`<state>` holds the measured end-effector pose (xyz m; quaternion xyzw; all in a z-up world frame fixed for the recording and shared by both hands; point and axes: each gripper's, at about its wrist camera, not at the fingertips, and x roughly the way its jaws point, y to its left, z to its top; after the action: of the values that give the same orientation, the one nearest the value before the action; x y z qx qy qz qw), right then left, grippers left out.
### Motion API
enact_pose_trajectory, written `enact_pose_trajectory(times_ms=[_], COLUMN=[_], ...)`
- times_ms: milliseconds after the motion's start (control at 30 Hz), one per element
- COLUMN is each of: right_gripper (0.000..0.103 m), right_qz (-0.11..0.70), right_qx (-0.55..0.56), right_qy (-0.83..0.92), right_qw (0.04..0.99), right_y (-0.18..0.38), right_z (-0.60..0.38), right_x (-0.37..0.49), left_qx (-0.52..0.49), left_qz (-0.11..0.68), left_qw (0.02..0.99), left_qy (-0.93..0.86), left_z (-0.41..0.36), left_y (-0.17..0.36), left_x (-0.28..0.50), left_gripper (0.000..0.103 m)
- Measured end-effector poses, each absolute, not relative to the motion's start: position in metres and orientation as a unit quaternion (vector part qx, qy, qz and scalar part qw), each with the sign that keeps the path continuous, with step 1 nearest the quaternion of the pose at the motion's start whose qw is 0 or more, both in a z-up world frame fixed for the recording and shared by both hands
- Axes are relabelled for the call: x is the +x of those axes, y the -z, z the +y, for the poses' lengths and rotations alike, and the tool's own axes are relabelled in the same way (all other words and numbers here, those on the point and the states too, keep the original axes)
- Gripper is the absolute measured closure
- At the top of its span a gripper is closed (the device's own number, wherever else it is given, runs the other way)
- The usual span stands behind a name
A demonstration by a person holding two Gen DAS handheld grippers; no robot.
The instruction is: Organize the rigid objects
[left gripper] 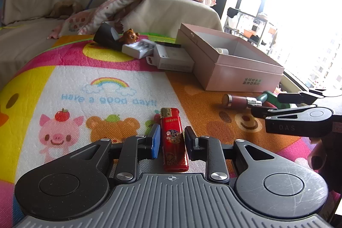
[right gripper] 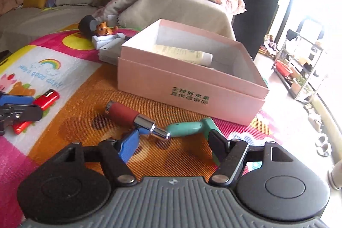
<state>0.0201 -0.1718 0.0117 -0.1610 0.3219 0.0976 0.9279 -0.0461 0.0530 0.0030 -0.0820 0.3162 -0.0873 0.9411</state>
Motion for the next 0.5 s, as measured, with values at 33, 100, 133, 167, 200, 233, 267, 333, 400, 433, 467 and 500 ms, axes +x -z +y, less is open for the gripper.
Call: enact_pose_trajectory(times_ms=[33, 100, 133, 167, 200, 233, 267, 333, 400, 433, 467, 500], right_gripper=[0.033, 0.033, 0.032, 0.030, 0.029, 0.029, 0.027, 0.025, 0.025, 0.025, 0.022, 0.020], right_qz=[0.317, 0.313, 0.321, 0.336, 0.347, 0.363, 0.372, 0.366, 0.370, 0.372, 0.371, 0.369], right_qx=[-0.163, -0.132, -0.111, -0.084, -0.067, -0.051, -0.044, -0.046, -0.038, -0.031, -0.029, -0.028], right_qy=[-0.082, -0.091, -0.105, -0.123, -0.132, -0.141, -0.142, -0.126, -0.123, -0.124, -0.123, -0.123], right_qw=[0.931, 0.936, 0.935, 0.930, 0.926, 0.920, 0.916, 0.921, 0.920, 0.919, 0.920, 0.921], right_y=[-0.012, -0.018, -0.020, -0.020, -0.019, -0.015, -0.012, -0.010, -0.010, -0.009, -0.009, -0.008], right_z=[-0.172, -0.177, -0.179, -0.180, -0.181, -0.179, -0.177, -0.171, -0.168, -0.166, -0.163, -0.160], right_x=[0.022, 0.021, 0.020, 0.020, 0.020, 0.021, 0.024, 0.027, 0.036, 0.041, 0.046, 0.050], left_qx=[-0.083, -0.084, -0.085, -0.085, -0.085, -0.085, -0.086, -0.087, -0.088, -0.088, -0.088, -0.089], left_qz=[0.316, 0.316, 0.316, 0.316, 0.316, 0.316, 0.316, 0.315, 0.315, 0.315, 0.315, 0.315], left_qw=[0.941, 0.941, 0.941, 0.941, 0.941, 0.941, 0.941, 0.941, 0.941, 0.941, 0.941, 0.941], left_qy=[0.087, 0.088, 0.088, 0.088, 0.088, 0.088, 0.088, 0.088, 0.088, 0.088, 0.088, 0.088], left_z=[0.053, 0.054, 0.054, 0.054, 0.054, 0.054, 0.054, 0.054, 0.054, 0.054, 0.054, 0.054], left_y=[-0.003, -0.003, -0.003, -0.003, -0.003, -0.003, -0.003, -0.003, -0.003, -0.003, -0.003, -0.003], left_x=[-0.046, -0.047, -0.047, -0.047, -0.047, -0.047, -0.047, -0.047, -0.047, -0.047, -0.047, -0.047], left_gripper=[0.075, 0.075, 0.075, 0.075, 0.075, 0.075, 0.075, 0.075, 0.075, 0.075, 0.075, 0.075])
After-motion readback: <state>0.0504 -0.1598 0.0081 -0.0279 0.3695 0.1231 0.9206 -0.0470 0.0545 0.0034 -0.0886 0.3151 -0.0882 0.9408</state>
